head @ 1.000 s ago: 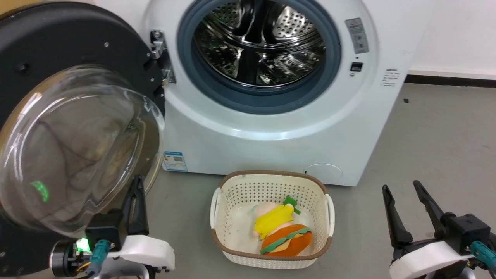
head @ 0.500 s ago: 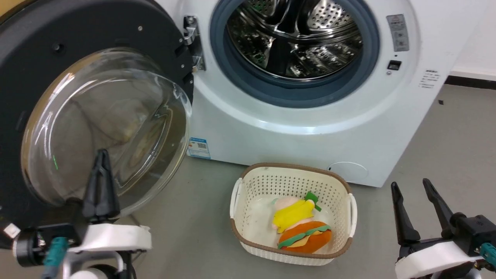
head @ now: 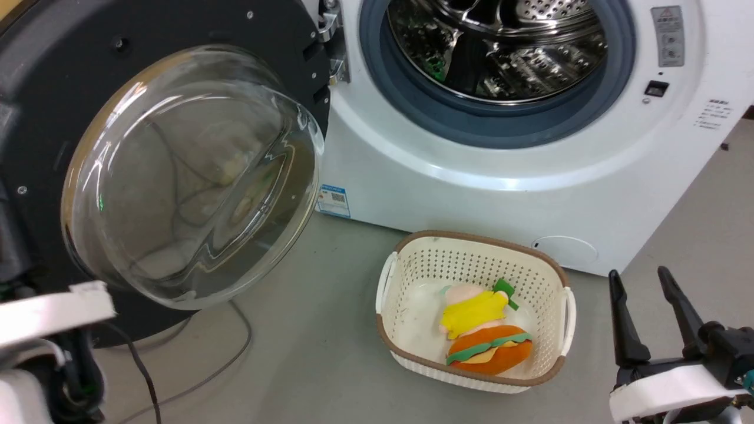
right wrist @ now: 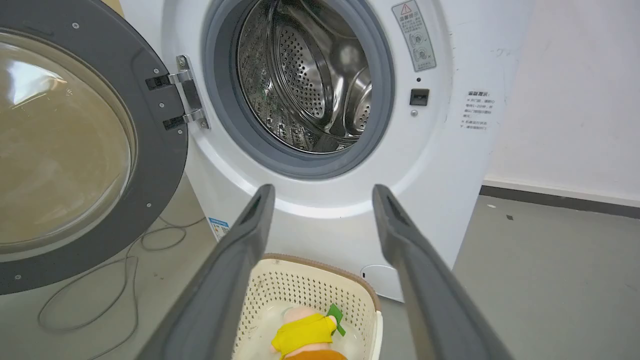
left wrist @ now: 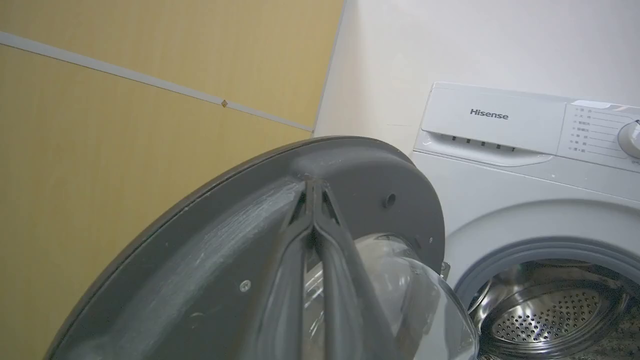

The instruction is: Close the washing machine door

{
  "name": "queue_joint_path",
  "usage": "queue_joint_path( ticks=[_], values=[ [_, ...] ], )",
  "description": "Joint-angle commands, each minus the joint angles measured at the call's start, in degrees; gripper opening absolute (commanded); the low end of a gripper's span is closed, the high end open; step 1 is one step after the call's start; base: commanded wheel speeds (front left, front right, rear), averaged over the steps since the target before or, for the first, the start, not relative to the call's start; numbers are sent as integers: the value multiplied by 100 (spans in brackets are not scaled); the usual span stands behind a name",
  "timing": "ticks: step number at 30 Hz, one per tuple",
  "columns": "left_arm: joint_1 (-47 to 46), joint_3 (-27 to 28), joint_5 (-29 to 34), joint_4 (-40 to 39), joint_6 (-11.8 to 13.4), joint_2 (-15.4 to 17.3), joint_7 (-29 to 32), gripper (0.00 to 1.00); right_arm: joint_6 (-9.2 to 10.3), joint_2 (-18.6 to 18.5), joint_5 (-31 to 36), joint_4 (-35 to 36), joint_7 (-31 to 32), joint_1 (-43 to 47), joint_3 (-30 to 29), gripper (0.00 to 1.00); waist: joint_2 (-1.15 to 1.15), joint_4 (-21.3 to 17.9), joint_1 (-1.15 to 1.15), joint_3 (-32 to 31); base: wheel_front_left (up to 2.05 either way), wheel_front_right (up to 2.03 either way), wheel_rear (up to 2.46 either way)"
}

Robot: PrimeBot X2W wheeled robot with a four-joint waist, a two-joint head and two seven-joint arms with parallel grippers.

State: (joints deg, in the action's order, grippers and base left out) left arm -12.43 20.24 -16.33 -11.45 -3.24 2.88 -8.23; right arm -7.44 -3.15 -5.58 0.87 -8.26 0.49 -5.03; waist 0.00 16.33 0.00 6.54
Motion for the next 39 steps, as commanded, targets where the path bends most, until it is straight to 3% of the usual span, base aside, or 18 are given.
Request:
queue_joint_path(
  ticks=[1,13,21,31,39],
  values=[
    [-162,143,-164,51,-57,30,-63,0,-3,16,-52,-2,-61,-127,-26,100,0,53,0,59,0,0,0],
    [-1034,821,-1573,1084,-169,1036,124,0,-3,19,-105,-40,-205,-245,-153,100,0,272,0,339,0,0,0],
    [-1743,1068,-2569,2255,31,1755,1255,0,-3,20,-136,-77,-301,-336,-217,100,0,412,0,488,0,0,0],
    [-2239,924,-3723,3247,-169,2435,2985,0,-4,22,-180,-119,-420,-402,-285,100,0,558,0,633,0,0,0],
    [-2286,599,-4228,3527,-312,2629,3833,0,-4,24,-192,-125,-504,-450,-344,100,0,701,0,733,0,0,0]
  ],
)
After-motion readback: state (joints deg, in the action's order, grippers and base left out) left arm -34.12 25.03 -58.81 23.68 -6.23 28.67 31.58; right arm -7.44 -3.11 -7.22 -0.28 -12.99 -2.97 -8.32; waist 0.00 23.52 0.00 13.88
